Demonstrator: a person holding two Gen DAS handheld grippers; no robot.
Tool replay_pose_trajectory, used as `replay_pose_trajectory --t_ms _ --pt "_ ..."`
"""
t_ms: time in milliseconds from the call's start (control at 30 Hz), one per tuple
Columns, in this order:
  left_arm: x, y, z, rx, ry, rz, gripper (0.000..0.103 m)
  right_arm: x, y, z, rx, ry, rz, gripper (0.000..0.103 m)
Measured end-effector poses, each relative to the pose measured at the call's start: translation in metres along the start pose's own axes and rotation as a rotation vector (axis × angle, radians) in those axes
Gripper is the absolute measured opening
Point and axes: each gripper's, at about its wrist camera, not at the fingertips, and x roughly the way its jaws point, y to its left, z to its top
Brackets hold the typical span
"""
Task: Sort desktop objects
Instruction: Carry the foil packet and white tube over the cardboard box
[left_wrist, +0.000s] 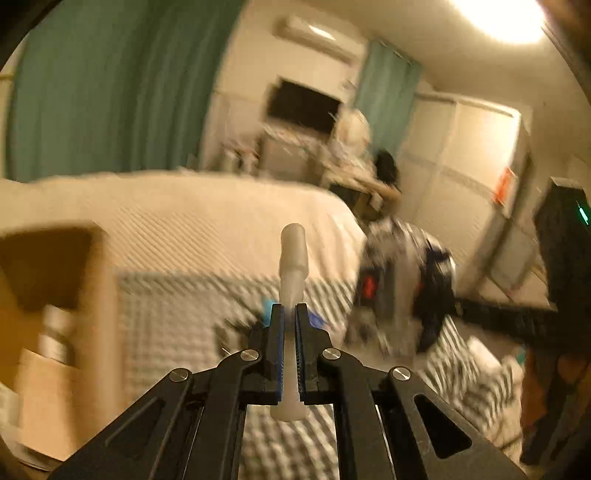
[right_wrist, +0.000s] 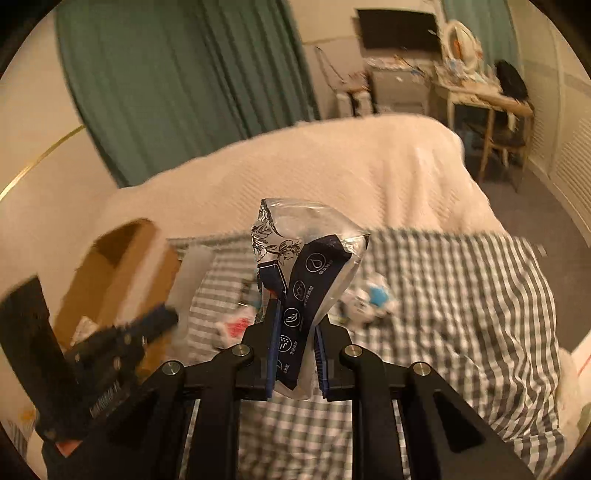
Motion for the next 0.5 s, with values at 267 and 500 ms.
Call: replay_pose_trajectory --t_ms 267,500 --pt "-0.064 0.089 0.052 -0.034 -0.030 0.222 0.004 -0.008 0.144 0.027 -0.193 -0.025 0.189 0.018" --pt "-0.076 0.175 0.025 -0.096 0.063 0.449 0.005 0.054 0.246 0.010 -0.246 0.069 0.295 0.018"
